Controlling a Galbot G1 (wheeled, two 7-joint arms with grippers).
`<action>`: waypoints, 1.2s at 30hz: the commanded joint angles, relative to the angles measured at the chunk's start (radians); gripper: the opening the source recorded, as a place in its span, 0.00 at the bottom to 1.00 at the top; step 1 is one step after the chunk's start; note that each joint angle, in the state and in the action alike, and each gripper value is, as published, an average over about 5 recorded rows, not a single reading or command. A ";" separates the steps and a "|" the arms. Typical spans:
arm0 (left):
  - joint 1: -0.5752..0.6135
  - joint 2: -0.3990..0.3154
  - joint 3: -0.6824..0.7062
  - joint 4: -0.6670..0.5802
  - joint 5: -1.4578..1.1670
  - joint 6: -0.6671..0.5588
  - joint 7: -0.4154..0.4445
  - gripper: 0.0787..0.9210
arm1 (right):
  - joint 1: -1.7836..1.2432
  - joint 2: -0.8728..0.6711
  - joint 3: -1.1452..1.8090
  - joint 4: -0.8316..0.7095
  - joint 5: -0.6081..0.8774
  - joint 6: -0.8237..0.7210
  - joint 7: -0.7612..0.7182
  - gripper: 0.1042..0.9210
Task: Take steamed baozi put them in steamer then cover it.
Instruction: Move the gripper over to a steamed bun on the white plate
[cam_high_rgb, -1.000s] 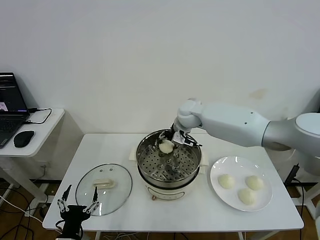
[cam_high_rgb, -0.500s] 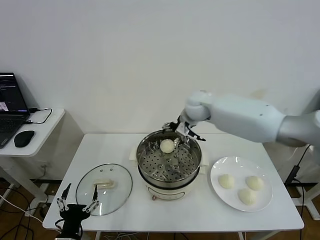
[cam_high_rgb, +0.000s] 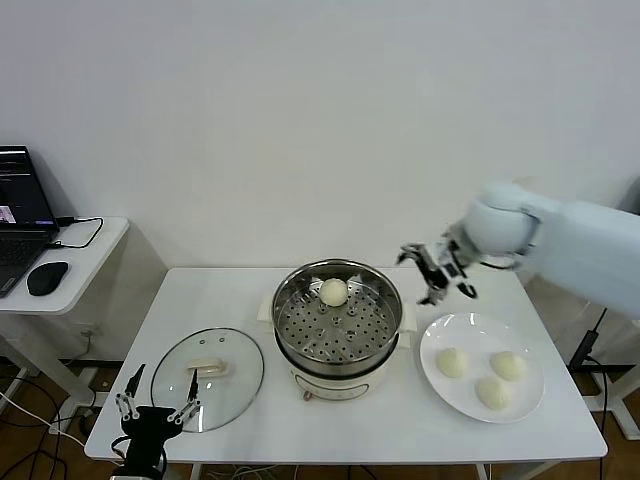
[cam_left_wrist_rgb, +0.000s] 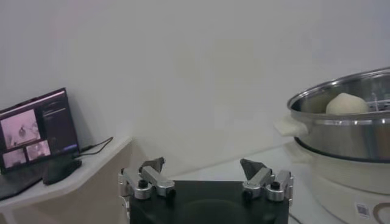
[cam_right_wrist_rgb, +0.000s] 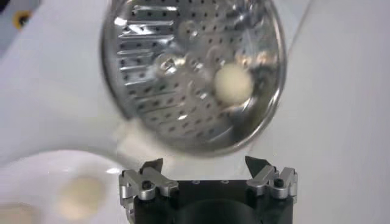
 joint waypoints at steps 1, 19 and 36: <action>0.001 0.000 -0.001 0.002 0.001 0.002 0.000 0.88 | -0.250 -0.234 0.128 0.061 -0.107 -0.051 -0.027 0.88; 0.009 -0.004 -0.015 0.008 0.001 0.004 0.001 0.88 | -0.651 -0.067 0.389 -0.160 -0.251 -0.006 -0.013 0.88; 0.003 -0.004 -0.026 0.024 0.002 0.005 0.001 0.88 | -0.723 0.088 0.466 -0.313 -0.264 0.022 0.032 0.88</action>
